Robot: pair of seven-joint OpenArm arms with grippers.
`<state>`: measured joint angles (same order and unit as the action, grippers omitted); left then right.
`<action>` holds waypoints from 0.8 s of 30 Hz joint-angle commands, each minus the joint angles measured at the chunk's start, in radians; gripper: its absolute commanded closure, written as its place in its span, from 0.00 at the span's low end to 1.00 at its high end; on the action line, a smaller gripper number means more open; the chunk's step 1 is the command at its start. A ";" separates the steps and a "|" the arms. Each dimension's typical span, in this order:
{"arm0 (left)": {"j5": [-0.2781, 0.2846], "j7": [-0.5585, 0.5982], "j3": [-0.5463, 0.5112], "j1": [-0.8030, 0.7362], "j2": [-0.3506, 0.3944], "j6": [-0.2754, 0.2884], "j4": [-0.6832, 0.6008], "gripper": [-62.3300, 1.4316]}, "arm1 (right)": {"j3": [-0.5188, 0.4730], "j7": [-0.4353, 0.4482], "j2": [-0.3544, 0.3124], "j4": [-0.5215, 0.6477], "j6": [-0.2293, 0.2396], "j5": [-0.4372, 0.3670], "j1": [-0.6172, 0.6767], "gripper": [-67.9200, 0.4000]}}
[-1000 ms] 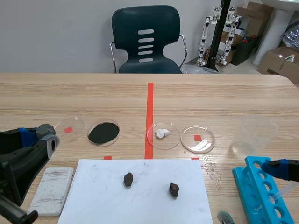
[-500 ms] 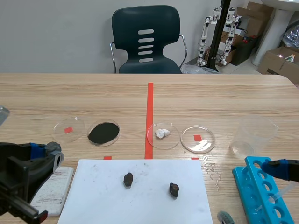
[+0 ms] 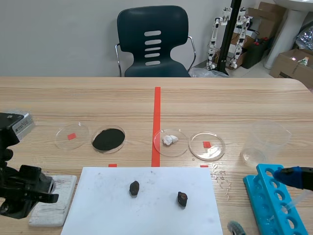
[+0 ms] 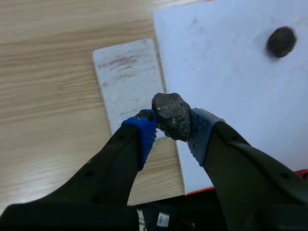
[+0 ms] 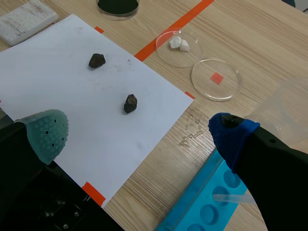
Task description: Rub the mineral on the streak plate below the first streak
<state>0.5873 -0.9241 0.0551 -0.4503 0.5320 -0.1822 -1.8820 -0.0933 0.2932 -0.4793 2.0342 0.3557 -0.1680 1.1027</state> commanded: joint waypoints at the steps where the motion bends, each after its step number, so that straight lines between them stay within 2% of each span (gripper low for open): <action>1: 0.006 -0.039 0.003 0.032 -0.003 -0.015 0.018 0.78 | -0.003 0.018 -0.005 0.013 0.000 -0.011 -0.006 0.10; 4: 0.016 -0.119 0.003 0.078 -0.004 -0.045 0.062 0.78 | -0.003 0.018 -0.005 0.013 0.000 -0.011 -0.006 0.10; 10: 0.023 -0.225 0.003 0.159 -0.029 -0.045 0.152 0.78 | -0.003 0.018 -0.005 0.013 0.000 -0.011 -0.006 0.10; 19: 0.013 -0.299 0.003 0.249 -0.075 -0.043 0.264 0.78 | -0.003 0.018 -0.005 0.013 0.000 -0.011 -0.006 0.10; 24: -0.012 -0.311 0.003 0.280 -0.101 -0.039 0.311 0.78 | -0.003 0.018 -0.005 0.013 0.000 -0.011 -0.006 0.10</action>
<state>0.5732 -1.2297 0.0586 -0.1783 0.4362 -0.2249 -1.5612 -0.0933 0.2932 -0.4793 2.0342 0.3557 -0.1680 1.1027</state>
